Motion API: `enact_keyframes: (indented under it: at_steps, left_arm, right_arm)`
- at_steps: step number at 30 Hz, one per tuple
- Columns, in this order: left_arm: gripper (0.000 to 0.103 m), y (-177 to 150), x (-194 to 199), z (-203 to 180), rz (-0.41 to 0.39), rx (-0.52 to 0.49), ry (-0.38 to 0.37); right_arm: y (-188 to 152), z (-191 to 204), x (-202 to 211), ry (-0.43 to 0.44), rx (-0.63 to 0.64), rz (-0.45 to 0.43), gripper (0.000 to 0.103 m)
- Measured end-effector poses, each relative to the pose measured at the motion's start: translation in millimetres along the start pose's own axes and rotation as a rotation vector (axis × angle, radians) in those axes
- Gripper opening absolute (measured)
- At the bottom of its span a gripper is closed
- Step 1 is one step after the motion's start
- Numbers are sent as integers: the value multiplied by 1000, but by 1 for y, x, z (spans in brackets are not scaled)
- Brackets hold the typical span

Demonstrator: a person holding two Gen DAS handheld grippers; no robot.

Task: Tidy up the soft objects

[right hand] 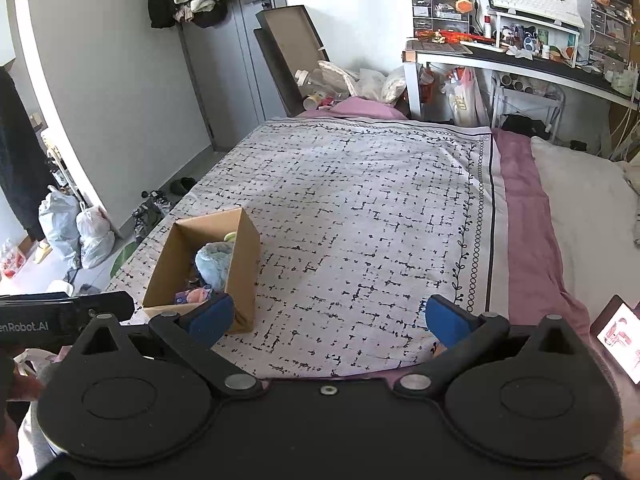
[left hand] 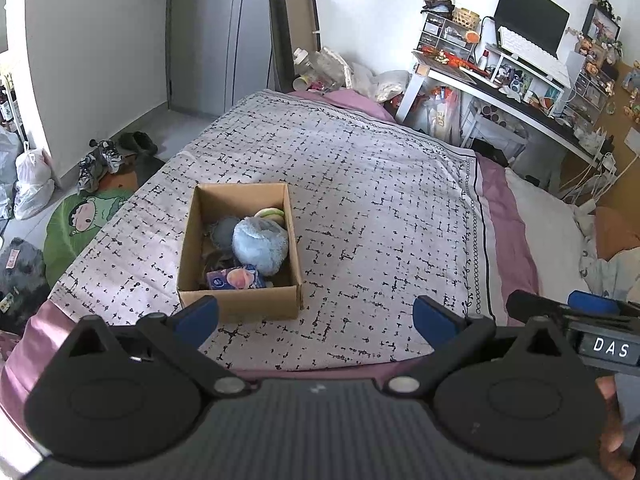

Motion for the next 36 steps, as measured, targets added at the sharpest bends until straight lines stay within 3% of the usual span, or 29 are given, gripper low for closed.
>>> enact_keyframes:
  at_steps: [36]
  left_arm:
    - [102,-8,-4,1,5,-3,-8]
  right_arm:
    - [-4,2,-6,-17,15,8,103]
Point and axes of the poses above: each gripper's, at about its wrist camera, not at the fingertips, and x roughly against the way its jaws point, z to its left, y to its top, the point moved 2 cm from there along -x, roughly the way its jaws point, and after that the axes turned 13 degrees about -x, right-handed, at the moved point
